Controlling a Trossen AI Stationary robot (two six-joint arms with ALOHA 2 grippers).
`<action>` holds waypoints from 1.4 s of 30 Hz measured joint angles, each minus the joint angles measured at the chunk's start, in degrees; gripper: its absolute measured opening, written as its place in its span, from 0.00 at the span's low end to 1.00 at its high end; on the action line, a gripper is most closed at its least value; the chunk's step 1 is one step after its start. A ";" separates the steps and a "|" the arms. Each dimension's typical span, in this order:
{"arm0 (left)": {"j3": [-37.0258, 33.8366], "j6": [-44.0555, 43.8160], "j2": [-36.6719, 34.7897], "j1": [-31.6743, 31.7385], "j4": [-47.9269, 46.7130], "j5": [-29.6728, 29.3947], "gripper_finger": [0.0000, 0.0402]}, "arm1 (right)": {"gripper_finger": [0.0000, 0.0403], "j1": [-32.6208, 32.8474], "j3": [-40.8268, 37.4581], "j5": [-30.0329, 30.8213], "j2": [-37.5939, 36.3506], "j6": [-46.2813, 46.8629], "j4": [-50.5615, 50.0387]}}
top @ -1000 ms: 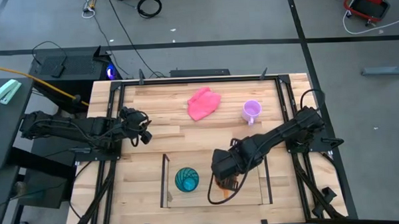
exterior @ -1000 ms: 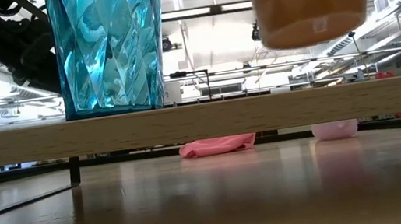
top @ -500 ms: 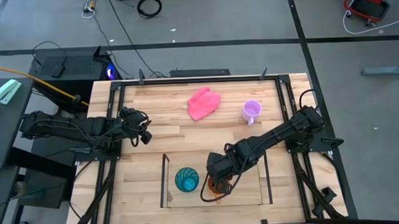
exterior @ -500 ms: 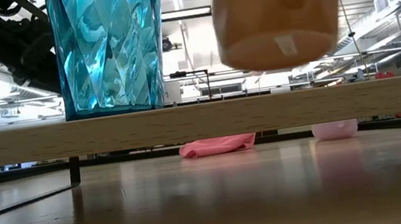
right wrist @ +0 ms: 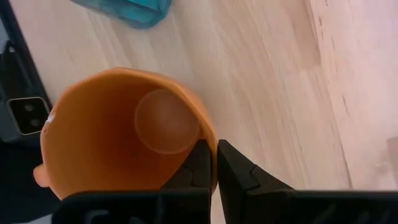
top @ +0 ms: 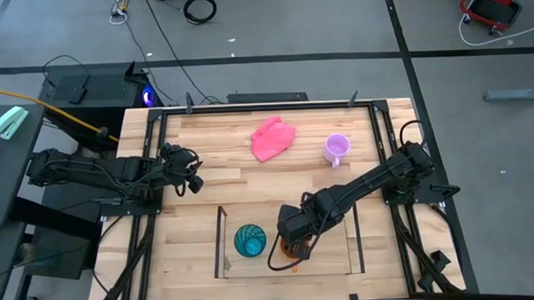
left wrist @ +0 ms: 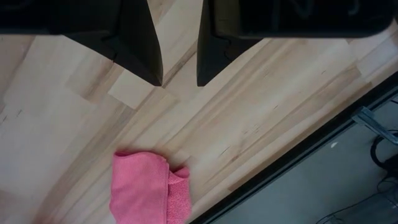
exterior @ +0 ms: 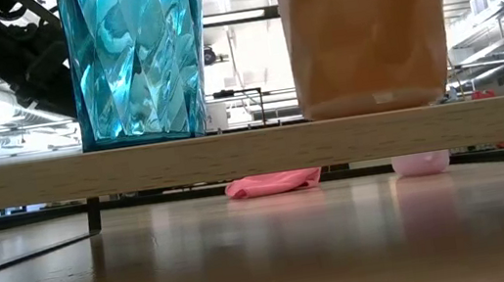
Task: Stack small to large cups/mugs on shelf
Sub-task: Put the orange mug on the shelf
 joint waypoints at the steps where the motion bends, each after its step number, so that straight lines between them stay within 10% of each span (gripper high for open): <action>1: 0.00 0.00 0.02 0.00 0.00 0.00 0.27 | 0.02 -0.01 -0.34 0.19 0.00 0.00 0.04; 42: 0.00 0.01 0.00 0.00 -0.01 0.00 0.27 | 0.15 -0.51 -2.04 0.22 -0.04 -0.97 3.09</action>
